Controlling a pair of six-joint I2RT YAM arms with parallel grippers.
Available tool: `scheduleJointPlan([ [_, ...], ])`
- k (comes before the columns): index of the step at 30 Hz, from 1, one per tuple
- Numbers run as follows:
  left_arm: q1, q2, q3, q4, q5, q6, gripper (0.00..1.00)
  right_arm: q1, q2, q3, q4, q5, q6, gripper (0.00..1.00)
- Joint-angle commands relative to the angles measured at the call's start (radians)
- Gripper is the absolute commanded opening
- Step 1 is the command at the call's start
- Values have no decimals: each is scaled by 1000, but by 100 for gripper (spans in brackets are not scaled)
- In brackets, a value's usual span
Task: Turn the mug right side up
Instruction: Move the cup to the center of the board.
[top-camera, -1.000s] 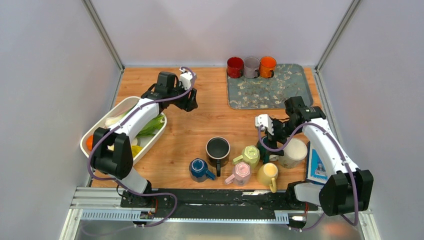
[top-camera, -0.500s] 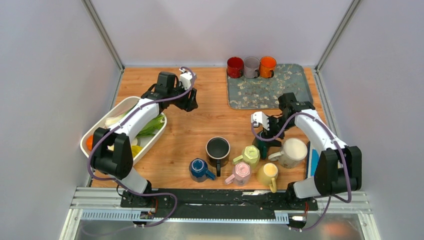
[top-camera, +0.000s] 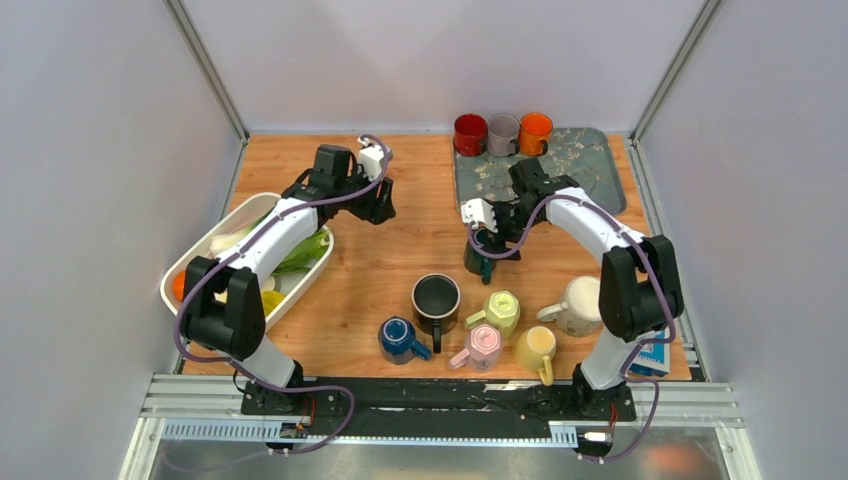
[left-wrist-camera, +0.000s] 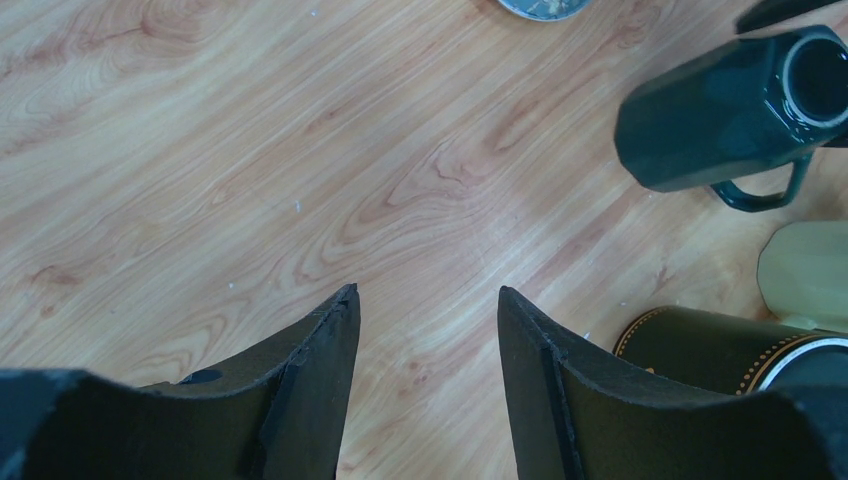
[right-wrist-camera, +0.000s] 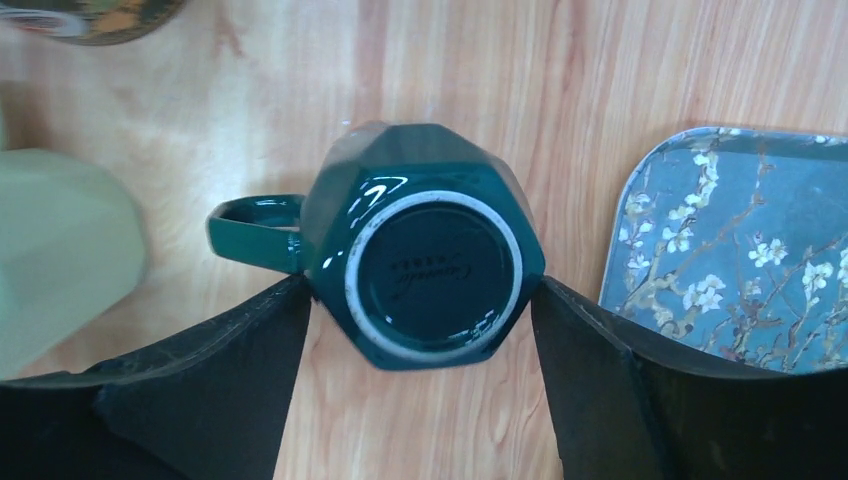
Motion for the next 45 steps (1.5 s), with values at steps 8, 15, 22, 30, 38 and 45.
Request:
scheduleJointPlan([
  [8, 4, -56, -21, 37, 1, 3, 60, 7, 14, 13, 392, 157, 780, 100],
  [15, 4, -50, -25, 34, 3, 0, 60, 10, -50, -97, 395, 117, 978, 100],
  [22, 5, -28, -12, 36, -5, -4, 60, 98, -38, -155, 492, 207, 1081, 100],
  [30, 4, -23, 4, 31, -11, -2, 60, 76, -17, -184, 567, 427, 1149, 88],
  [38, 4, -9, 10, 38, -13, -4, 60, 21, -28, -229, 566, 269, 949, 74],
  [45, 5, 21, 40, 36, 1, -13, 60, 29, 36, -186, 564, 132, 812, 56],
])
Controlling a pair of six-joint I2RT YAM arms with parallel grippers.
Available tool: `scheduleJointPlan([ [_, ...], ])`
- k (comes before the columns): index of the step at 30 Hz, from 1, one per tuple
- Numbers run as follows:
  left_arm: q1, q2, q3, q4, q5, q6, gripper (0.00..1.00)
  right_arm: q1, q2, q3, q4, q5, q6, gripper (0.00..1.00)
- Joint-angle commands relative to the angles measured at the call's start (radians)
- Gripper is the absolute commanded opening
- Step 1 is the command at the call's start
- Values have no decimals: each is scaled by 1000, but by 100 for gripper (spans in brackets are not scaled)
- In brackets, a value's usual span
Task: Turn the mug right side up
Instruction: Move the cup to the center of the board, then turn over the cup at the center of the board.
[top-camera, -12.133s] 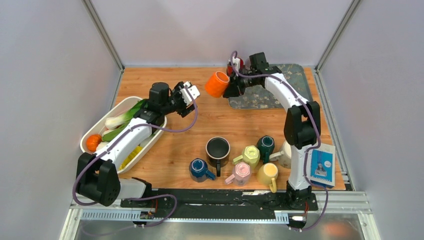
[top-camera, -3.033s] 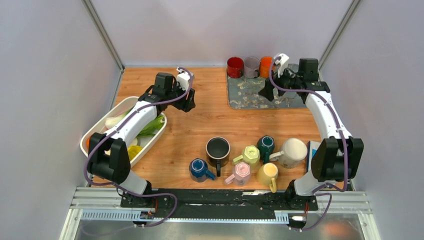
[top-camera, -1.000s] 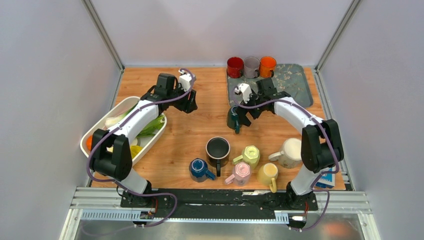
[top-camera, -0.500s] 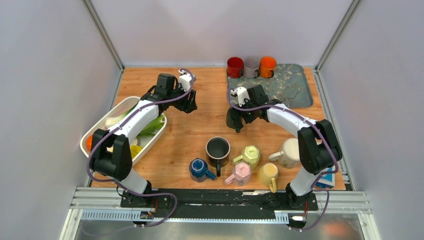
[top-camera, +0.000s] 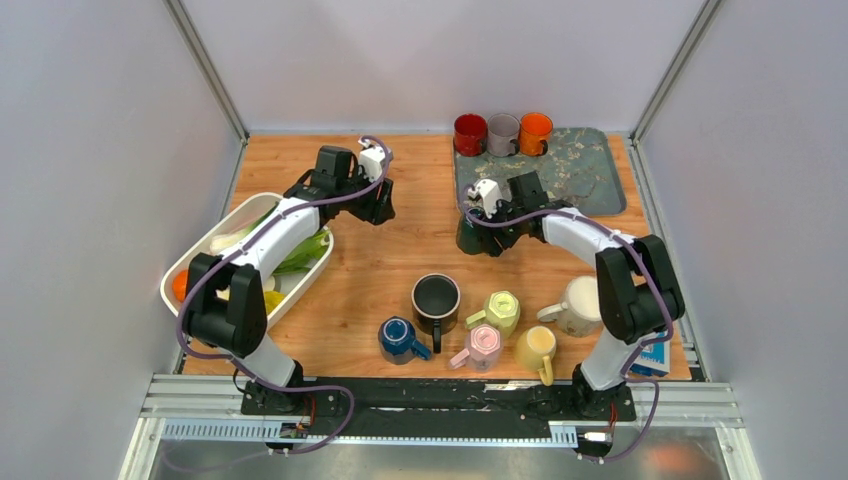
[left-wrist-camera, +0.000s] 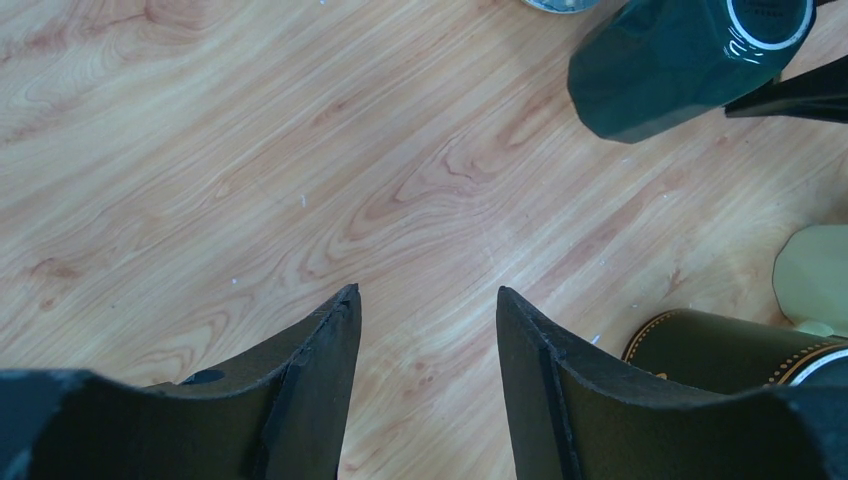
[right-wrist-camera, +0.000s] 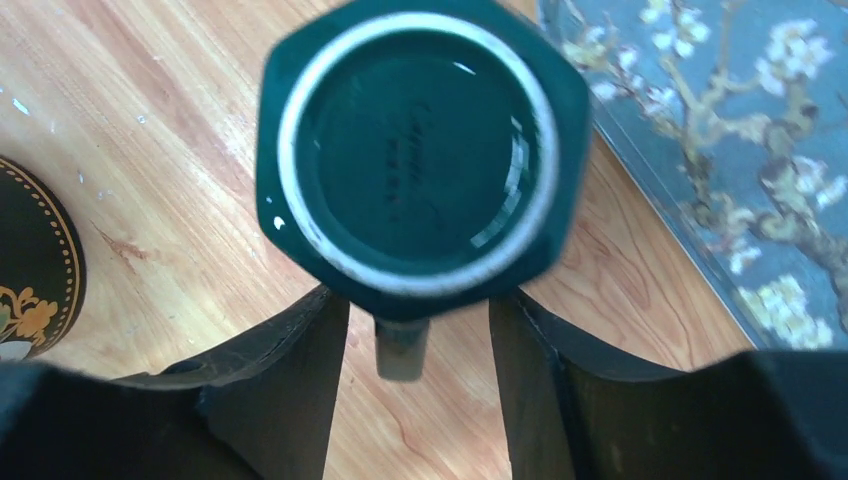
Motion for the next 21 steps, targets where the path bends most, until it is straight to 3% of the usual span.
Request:
scheduleJointPlan([
  [1, 4, 15, 58, 29, 19, -10, 60, 9, 59, 40, 30, -90, -101, 56],
  [6, 4, 12, 63, 28, 13, -5, 60, 9, 94, 34, 30, -85, -126, 50],
  [14, 4, 8, 63, 34, 15, 22, 60, 4, 95, 91, -14, -134, -119, 2],
  [18, 5, -19, 63, 62, 135, 105, 60, -29, 112, 208, -222, -309, -149, 0],
  [21, 1, -90, -14, 221, 174, 153, 61, -73, 167, 325, -327, -432, -112, 0],
])
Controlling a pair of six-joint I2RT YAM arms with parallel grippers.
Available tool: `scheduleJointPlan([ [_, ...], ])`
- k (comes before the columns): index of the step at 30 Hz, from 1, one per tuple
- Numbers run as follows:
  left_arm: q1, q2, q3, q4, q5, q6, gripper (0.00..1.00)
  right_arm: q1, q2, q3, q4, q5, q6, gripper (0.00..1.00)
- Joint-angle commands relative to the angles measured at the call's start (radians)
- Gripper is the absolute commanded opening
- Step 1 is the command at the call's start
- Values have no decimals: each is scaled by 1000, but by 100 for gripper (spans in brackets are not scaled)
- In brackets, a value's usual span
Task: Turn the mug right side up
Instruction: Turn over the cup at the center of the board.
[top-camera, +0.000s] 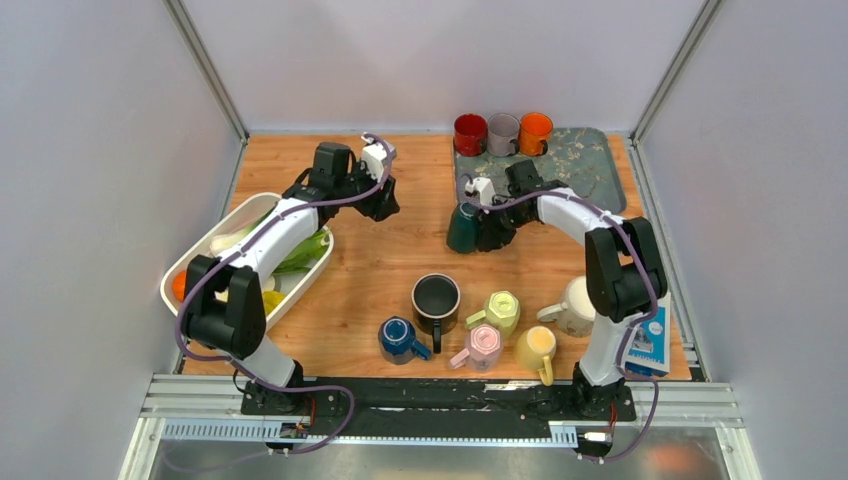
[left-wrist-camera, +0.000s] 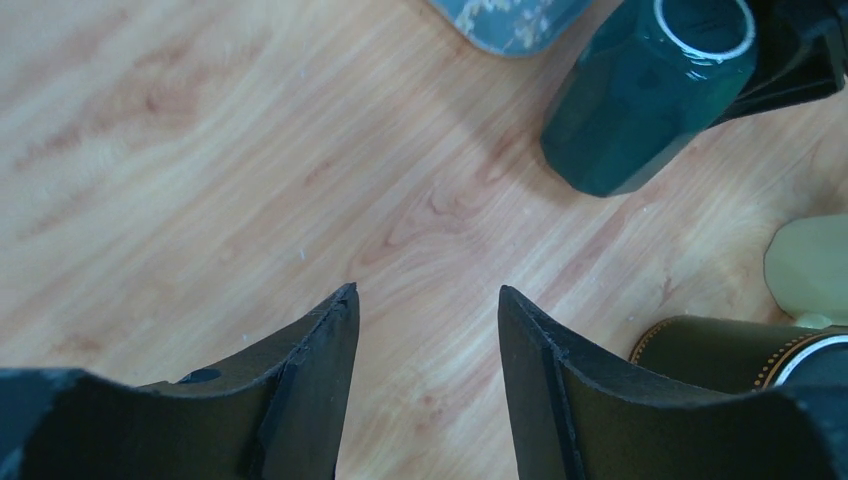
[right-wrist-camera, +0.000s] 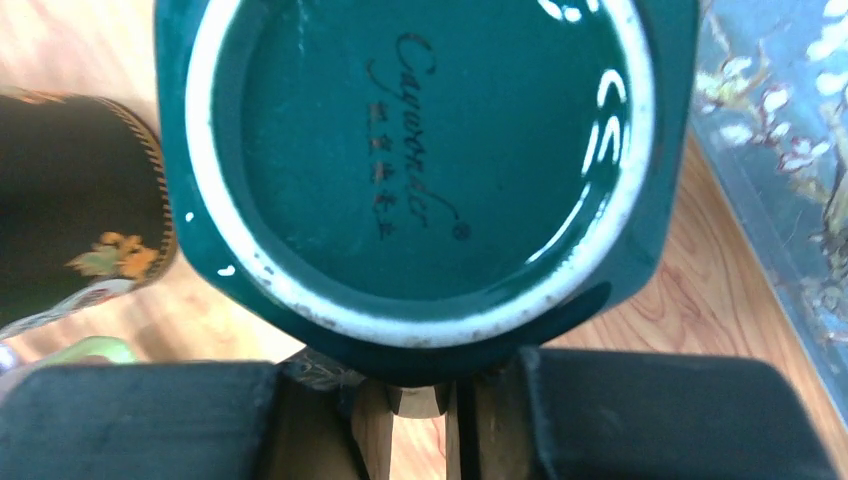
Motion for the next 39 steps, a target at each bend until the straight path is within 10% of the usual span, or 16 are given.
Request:
scheduleJointPlan([
  [1, -4, -116, -56, 226, 107, 140, 61, -73, 60, 231, -175, -305, 24, 0],
  [11, -107, -249, -206, 509, 61, 425, 63, -156, 230, 509, -219, -802, 346, 0],
  [17, -130, -221, -231, 628, 79, 527, 64, -164, 280, 251, 804, -1105, 1542, 7],
  [21, -144, -180, -236, 706, 94, 617, 64, -148, 282, 293, 575, -1124, 1393, 0],
  [39, -150, -70, -160, 533, 261, 688, 60, -123, 235, 295, 575, -1110, 1451, 0],
])
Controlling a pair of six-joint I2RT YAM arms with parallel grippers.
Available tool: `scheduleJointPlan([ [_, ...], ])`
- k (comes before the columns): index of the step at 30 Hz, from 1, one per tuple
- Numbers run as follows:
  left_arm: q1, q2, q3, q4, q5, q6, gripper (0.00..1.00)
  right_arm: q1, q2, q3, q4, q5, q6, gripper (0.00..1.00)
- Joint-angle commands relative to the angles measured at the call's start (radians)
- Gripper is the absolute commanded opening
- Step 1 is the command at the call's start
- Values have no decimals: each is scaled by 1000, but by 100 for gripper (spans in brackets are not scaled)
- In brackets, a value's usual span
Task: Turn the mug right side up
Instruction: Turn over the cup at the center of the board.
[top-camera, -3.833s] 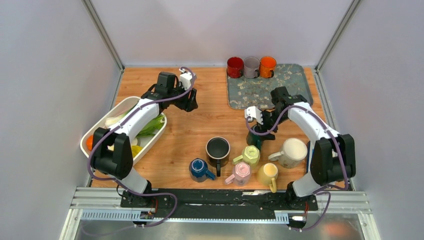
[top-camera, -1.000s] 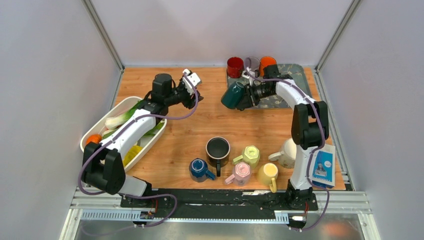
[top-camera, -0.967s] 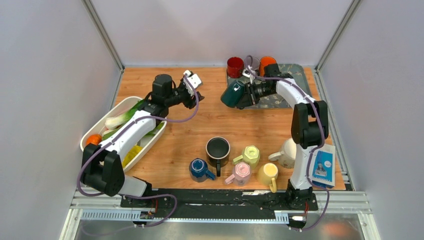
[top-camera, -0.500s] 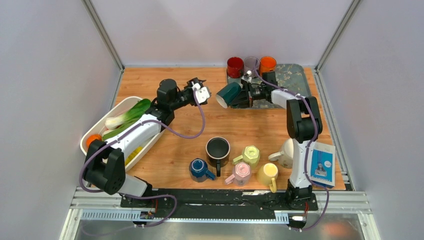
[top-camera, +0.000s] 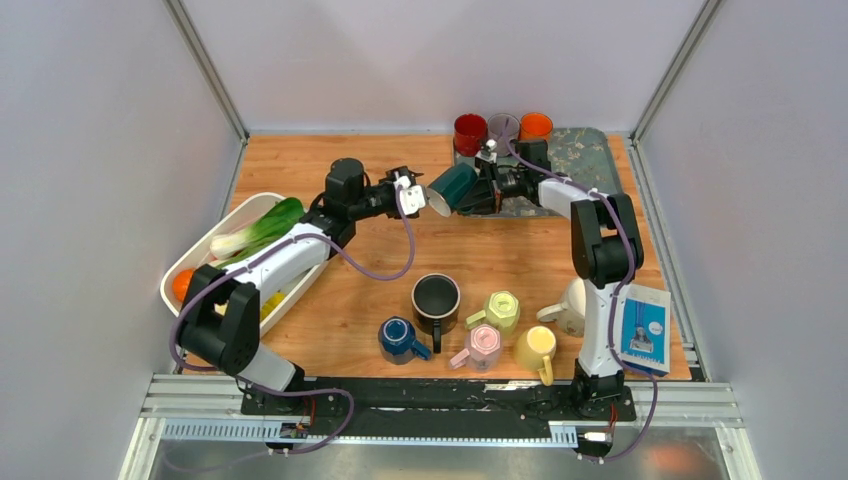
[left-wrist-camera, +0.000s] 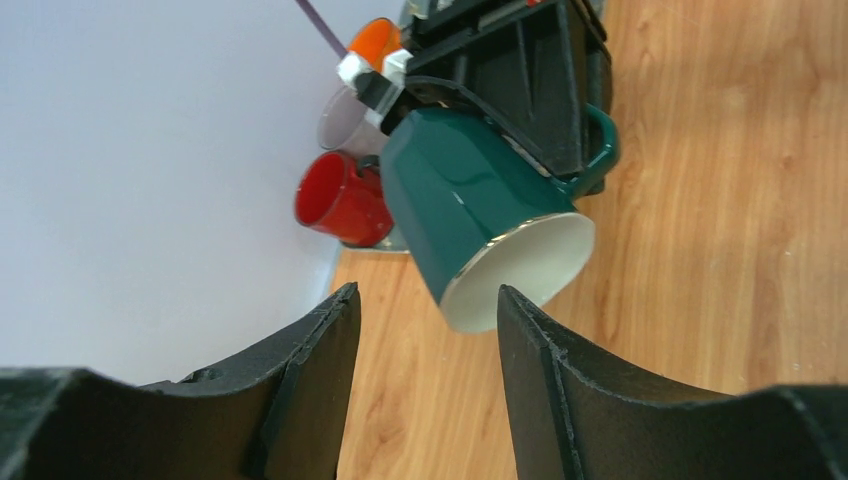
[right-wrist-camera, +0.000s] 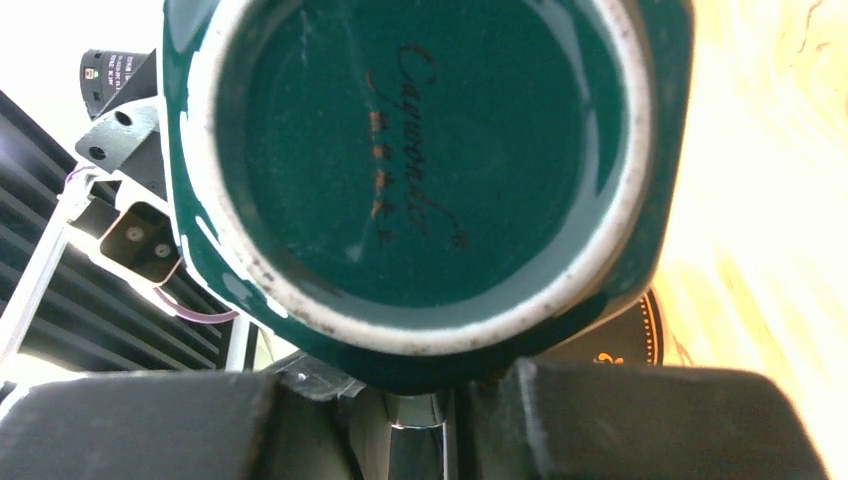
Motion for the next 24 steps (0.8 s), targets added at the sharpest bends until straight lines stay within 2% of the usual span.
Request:
scheduleJointPlan([
  [1, -4, 40, 74, -94, 105, 34, 60, 5, -74, 49, 69, -167, 66, 0],
  [4, -5, 61, 77, -83, 105, 52, 60, 10, -52, 96, 67, -179, 98, 0],
  [8, -17, 87, 12, 183, -9, 47, 60, 25, -39, 128, 37, -180, 112, 0],
  [11, -21, 119, 3, 278, -83, 71, 59, 41, -50, 116, 13, -181, 109, 0],
  [13, -22, 137, -2, 354, -130, 61, 56, 52, -59, 104, 5, -181, 108, 0],
  [14, -23, 145, -10, 416, -146, 52, 52, 54, -60, 100, 2, -181, 108, 0],
  [19, -23, 163, -1, 433, -175, 40, 33, 54, -56, 104, -8, -180, 104, 0],
  [20, -23, 162, -3, 425, -172, 36, 28, 54, -54, 105, -9, -176, 102, 6],
  [21, -23, 161, -5, 422, -168, 22, 25, 54, -51, 104, -9, -168, 101, 17],
  [22, -23, 158, -8, 424, -166, -2, 18, 55, -51, 100, -10, -160, 99, 30],
  [23, -23, 156, -9, 426, -166, -15, 10, 53, -50, 92, -10, -150, 98, 39],
  [24, -22, 151, -12, 430, -165, -48, 7, 52, -47, 84, -10, -143, 97, 45],
])
